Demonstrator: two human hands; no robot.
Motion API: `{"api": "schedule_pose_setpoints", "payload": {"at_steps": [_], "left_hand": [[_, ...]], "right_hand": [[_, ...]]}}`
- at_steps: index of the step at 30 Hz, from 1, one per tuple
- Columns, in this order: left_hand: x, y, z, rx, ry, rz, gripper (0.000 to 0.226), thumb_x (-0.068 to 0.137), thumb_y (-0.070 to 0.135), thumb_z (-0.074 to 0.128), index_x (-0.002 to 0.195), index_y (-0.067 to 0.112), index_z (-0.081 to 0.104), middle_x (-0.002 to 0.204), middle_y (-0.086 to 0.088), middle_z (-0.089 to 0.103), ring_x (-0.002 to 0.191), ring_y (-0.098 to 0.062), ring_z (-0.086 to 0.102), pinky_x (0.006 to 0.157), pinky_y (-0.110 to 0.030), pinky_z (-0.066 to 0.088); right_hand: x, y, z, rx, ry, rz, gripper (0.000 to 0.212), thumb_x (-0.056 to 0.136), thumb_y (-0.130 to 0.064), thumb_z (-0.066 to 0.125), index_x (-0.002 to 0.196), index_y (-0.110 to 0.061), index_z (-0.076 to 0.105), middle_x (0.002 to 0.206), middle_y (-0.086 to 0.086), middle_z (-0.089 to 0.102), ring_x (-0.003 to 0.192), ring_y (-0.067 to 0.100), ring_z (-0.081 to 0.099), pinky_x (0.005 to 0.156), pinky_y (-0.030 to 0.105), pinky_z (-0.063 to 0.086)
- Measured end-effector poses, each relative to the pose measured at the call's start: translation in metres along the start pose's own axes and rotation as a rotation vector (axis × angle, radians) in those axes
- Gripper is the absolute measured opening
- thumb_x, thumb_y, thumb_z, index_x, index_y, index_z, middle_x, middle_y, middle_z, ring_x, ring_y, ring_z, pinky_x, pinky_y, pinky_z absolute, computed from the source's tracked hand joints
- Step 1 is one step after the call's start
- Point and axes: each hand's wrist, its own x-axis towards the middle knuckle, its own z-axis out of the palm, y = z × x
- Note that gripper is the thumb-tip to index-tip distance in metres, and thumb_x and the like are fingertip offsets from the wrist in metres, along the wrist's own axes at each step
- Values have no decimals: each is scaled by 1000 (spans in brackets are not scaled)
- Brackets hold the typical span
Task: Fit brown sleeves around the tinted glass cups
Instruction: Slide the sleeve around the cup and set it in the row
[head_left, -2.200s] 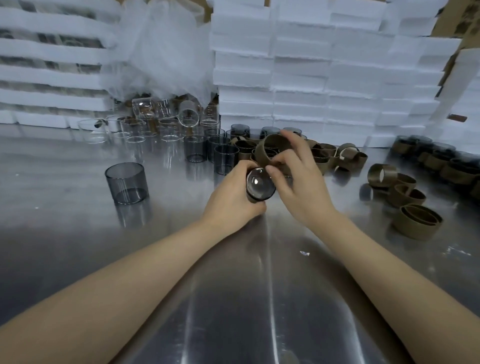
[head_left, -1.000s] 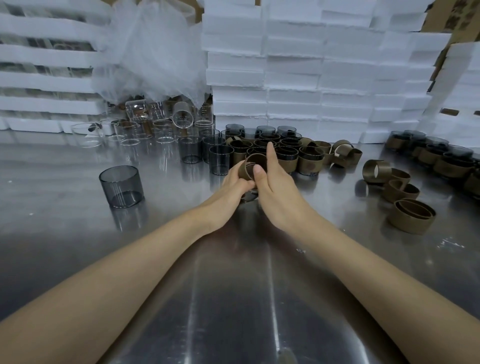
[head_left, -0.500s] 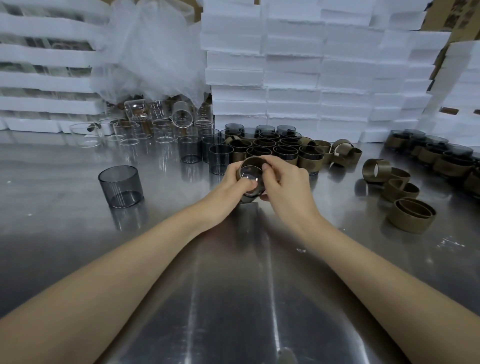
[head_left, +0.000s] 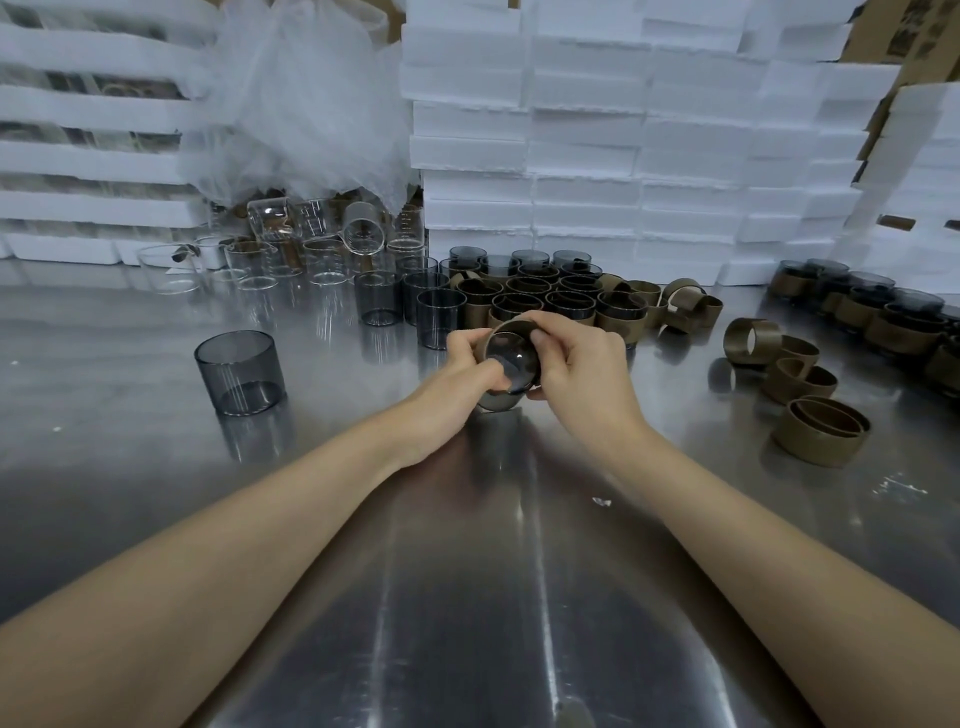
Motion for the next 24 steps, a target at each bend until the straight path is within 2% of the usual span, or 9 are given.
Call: {"api": "schedule_pose_setpoints", "payload": {"at_steps": [3,6,8,10,13,16,20,22,24], "left_hand": [[-4,4,3,-65,-24,20,48,64,24,57,109,25,41,111,-2,52,106,-17,52,90,-29,41],[-8,9,5,-210,11,15,43,69,10,54,110,16,46,106,-7,56,94,-15,55,82,-27,45],[-10,10,4,-330,45,26,42,80,-5,51,121,3,50,111,-15,58,96,-20,58,89,-32,47],[-11,11,2,-373,42,50,45,88,-11,46,132,-6,49,120,-22,58,107,-26,56,101,-37,43],[-9,14,0,-403,42,71,50,87,6,61,135,-4,50,132,-25,57,119,-31,54,112,-41,35],[-8,12,1,-414,13,17,49,88,30,67,130,6,57,127,-13,63,122,-26,55,118,-46,30],[-8,12,-1,-416,-87,-37,43,88,47,54,120,21,66,130,-10,64,127,-23,56,109,-35,43],[-8,15,-3,-463,-88,-67,43,86,49,56,117,22,67,129,-11,65,125,-23,57,106,-33,45],[-9,17,-3,-504,-95,-90,48,84,50,57,121,20,63,126,-12,66,122,-23,60,100,-31,50]], "right_hand": [[4,-1,-3,75,-20,104,29,95,-7,50,101,-21,75,85,0,74,75,21,71,67,41,60],[4,-3,-7,285,-64,277,20,95,-13,57,100,-17,76,87,4,75,81,24,72,62,31,60],[6,-2,-10,452,-178,421,19,95,-20,59,104,-13,74,97,7,75,92,25,70,78,33,59],[7,2,-13,694,-339,553,29,97,-25,53,117,-10,67,112,10,71,104,25,66,94,35,53],[7,5,-18,966,-458,634,49,92,-31,56,135,-6,52,126,21,59,110,32,59,97,40,52],[5,9,-17,1036,-428,618,57,87,-39,61,135,-10,53,126,17,61,115,32,59,94,41,53],[6,7,-17,1051,-417,635,57,81,-47,66,128,-16,61,124,14,63,112,28,62,86,37,54],[8,5,-17,1065,-411,641,59,77,-49,69,126,-16,63,123,13,65,112,27,63,85,36,55],[9,4,-15,1078,-400,631,54,76,-51,70,119,-19,68,114,8,69,105,22,66,80,32,55]]}}
